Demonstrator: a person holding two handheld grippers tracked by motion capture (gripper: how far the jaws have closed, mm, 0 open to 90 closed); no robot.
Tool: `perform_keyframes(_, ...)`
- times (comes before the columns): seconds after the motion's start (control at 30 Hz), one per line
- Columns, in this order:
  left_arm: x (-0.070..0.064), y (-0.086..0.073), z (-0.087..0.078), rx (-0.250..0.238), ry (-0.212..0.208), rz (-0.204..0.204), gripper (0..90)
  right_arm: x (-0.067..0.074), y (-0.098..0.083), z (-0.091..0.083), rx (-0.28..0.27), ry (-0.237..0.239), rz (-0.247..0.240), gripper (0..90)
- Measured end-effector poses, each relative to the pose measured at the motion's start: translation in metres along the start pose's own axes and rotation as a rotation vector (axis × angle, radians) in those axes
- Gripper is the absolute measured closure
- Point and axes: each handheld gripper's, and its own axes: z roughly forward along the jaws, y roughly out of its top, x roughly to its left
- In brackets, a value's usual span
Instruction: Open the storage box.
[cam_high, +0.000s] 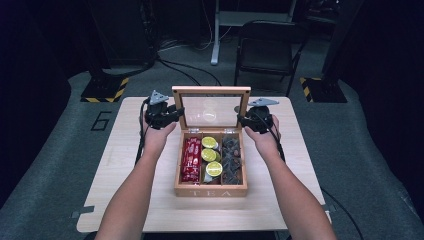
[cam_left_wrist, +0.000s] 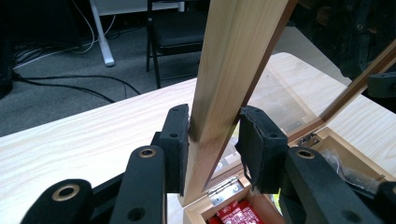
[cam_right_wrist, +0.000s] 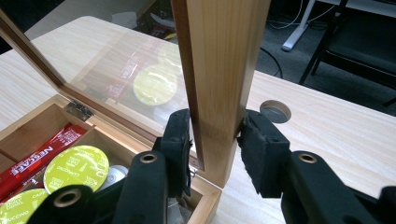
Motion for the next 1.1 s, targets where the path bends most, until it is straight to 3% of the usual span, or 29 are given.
perform_keyframes(0.37, 0.0013, 0.0017, 0.0044, 0.006, 0.013, -0.009, 64.0, -0.0020, -0.0003, 0.0022, 0.002, 0.002, 0.031, 64.5)
perform_keyframes(1.1, 0.0020, 0.0036, 0.0087, 0.014, 0.026, -0.023, 64.2, -0.0044, -0.0010, 0.0076, 0.007, 0.001, 0.036, 64.7)
